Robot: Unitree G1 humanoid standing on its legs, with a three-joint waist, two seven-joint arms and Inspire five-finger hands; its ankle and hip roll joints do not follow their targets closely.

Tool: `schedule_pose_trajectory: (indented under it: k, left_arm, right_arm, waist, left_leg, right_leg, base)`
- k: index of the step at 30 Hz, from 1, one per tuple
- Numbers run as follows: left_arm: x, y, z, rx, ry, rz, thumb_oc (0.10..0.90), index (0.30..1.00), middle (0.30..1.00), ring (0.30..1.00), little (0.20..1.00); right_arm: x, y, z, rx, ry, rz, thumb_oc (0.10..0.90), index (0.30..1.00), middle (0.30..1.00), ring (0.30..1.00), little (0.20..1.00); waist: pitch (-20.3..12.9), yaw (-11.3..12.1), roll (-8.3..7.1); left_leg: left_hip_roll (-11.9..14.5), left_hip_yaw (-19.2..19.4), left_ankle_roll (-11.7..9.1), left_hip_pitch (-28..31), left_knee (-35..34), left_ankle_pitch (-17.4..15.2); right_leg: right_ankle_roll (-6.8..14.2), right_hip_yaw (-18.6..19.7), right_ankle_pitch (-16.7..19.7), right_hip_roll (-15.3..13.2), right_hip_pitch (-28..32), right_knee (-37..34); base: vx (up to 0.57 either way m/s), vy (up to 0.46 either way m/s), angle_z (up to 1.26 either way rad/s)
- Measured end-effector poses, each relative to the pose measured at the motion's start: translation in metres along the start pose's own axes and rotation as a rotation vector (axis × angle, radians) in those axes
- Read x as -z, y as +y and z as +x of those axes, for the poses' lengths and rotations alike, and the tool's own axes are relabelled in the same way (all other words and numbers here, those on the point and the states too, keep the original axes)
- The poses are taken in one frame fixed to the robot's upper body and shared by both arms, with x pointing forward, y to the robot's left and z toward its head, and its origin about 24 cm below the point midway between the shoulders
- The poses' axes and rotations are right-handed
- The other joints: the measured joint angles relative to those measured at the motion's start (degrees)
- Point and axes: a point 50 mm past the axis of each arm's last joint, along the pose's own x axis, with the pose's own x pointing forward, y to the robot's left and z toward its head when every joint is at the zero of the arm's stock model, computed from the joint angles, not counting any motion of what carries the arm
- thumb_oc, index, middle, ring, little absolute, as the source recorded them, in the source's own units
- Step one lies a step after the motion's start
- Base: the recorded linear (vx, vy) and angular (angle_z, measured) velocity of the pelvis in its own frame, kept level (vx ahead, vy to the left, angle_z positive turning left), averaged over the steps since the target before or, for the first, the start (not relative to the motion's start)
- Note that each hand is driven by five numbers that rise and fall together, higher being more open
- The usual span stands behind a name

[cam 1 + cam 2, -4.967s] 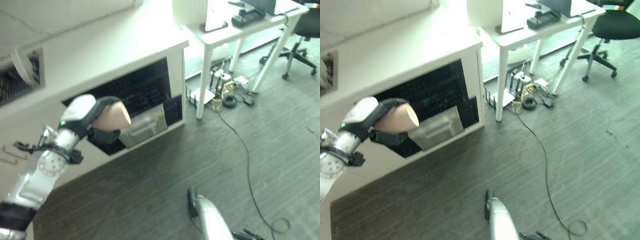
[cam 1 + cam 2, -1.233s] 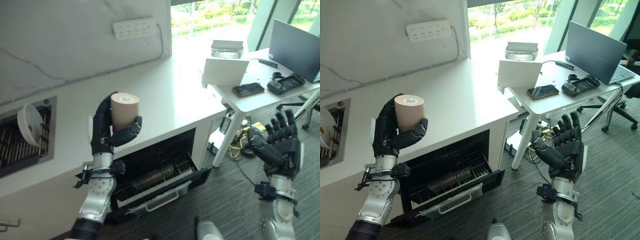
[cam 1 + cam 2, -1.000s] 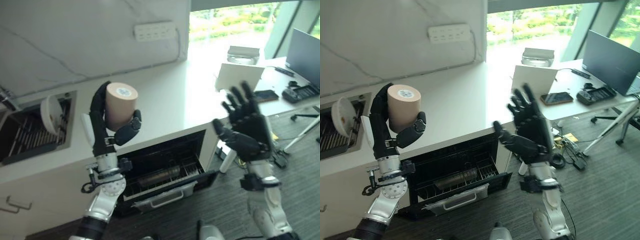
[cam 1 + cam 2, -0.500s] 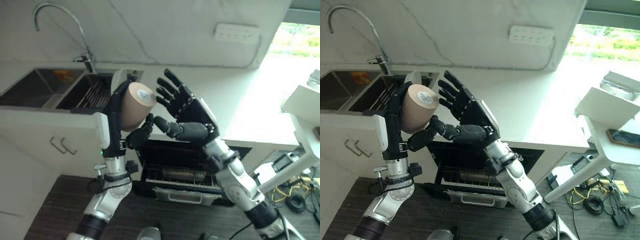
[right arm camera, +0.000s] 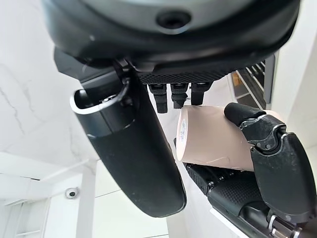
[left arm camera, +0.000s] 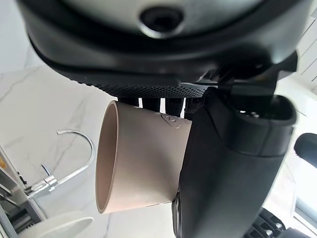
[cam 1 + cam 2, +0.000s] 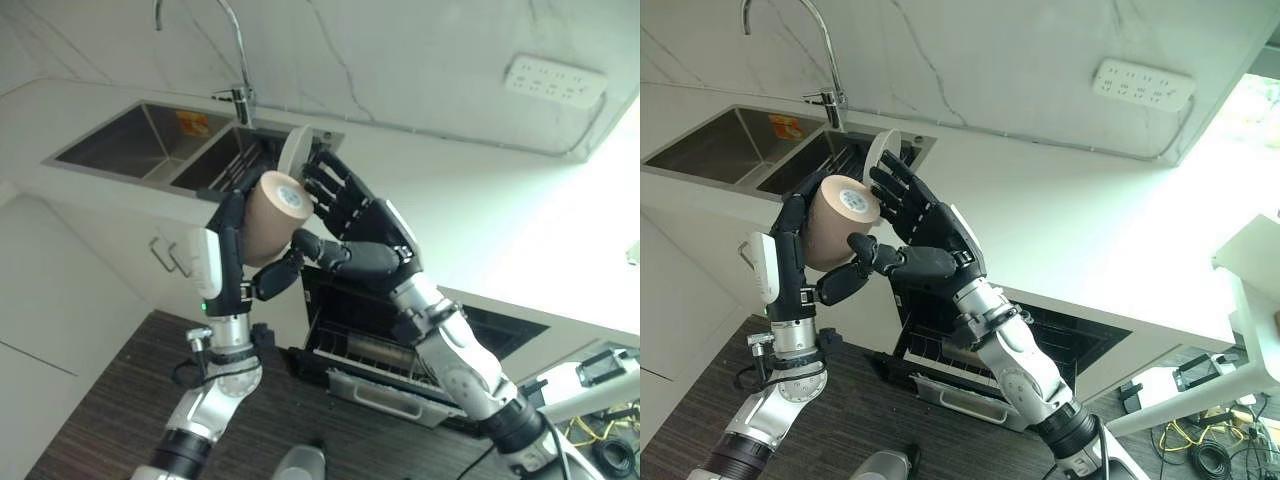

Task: Place the dishes in the dishwasher.

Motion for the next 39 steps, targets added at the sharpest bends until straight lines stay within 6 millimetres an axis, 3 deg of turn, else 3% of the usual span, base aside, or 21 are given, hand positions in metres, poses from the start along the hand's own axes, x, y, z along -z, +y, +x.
schedule_pose_trajectory:
  k: [8, 18, 39]
  left_arm:
    - [-0.003, 0.003, 0.001, 0.028, -0.066, 0.003, 0.4, 0.3, 0.3, 0.3, 0.3]
    - [-0.006, -0.004, -0.001, 0.072, -0.068, -0.011, 0.4, 0.3, 0.3, 0.3, 0.3]
    - [-0.007, -0.005, 0.0, 0.136, -0.065, -0.065, 0.4, 0.3, 0.3, 0.3, 0.3]
  right_arm:
    - [0.021, -0.013, -0.004, 0.055, 0.128, -0.001, 0.8, 0.9, 0.9, 0.9, 0.9]
    - [0.016, -0.011, 0.002, 0.138, -0.007, 0.176, 0.8, 0.9, 0.9, 0.9, 0.9]
    - [0.026, 0.0, 0.011, 0.051, 0.095, 0.183, 0.8, 0.9, 0.9, 0.9, 0.9]
  waist:
    - [0.0, 1.2, -0.24]
    - [0.1, 0.9, -0.26]
    - [0.2, 2.5, -0.19]
  left_leg:
    - [-0.6, -1.3, -0.3, -0.6, 0.0, 0.4]
    - [-0.8, -1.1, -0.1, -0.5, 0.0, 0.2]
    - [-0.8, -1.1, -0.2, -0.5, 0.0, 0.2]
  right_leg:
    - [0.0, -1.3, -0.4, -0.4, 0.1, 0.1]
    - [0.0, -1.1, -0.7, -0.6, 0.1, -0.2]
    - [0.2, -1.1, -0.6, -0.6, 0.2, -0.5]
  base:
    - [0.03, -0.006, 0.09]
    - [0.01, -0.002, 0.0]
    - [0.0, 0.0, 0.0]
